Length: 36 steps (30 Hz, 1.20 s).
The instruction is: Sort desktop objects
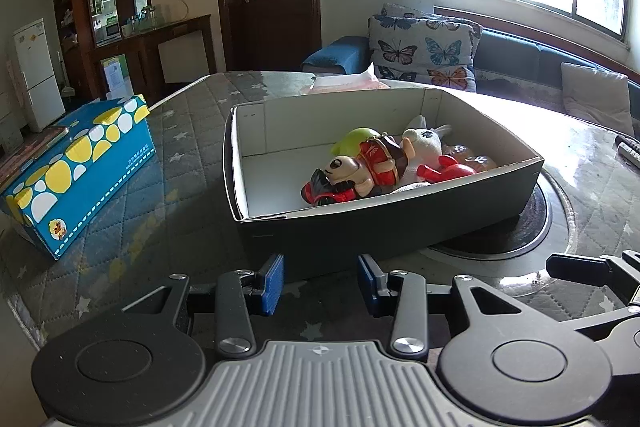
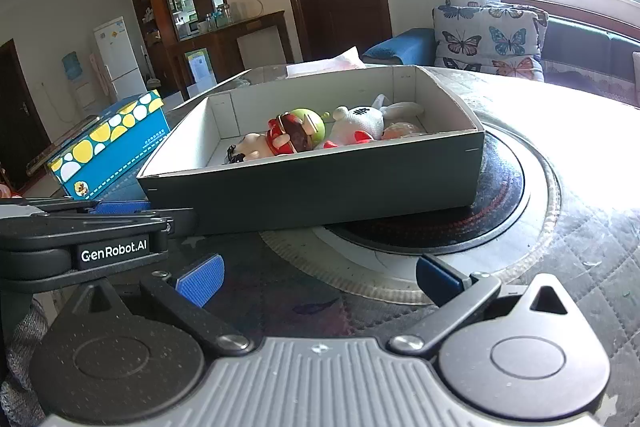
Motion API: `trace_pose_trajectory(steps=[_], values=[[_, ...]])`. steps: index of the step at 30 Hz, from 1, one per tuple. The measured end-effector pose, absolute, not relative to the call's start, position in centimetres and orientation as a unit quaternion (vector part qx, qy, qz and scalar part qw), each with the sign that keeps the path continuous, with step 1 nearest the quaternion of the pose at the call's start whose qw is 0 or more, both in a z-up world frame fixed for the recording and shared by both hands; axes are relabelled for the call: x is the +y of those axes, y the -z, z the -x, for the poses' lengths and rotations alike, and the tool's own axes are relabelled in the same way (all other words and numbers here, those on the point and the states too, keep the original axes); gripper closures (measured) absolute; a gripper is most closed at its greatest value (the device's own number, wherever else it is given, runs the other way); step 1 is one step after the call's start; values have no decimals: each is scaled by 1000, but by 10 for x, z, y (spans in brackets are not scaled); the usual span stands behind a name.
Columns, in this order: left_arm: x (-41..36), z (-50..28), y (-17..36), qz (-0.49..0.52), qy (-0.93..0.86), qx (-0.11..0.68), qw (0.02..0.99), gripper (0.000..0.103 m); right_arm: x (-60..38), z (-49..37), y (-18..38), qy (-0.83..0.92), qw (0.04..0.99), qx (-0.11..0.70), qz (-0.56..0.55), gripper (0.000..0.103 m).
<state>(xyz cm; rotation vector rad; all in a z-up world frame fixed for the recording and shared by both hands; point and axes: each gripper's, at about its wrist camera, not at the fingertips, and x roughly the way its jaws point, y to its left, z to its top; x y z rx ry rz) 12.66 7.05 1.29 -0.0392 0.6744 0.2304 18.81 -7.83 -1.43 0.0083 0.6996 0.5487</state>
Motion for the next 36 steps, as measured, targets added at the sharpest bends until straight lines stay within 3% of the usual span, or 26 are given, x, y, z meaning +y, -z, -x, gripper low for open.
trace_pose_trajectory(steps=[36], values=[[81,-136,-9,27,-135,341,930,61,-67,-205,20,-273,898,346,6,0]])
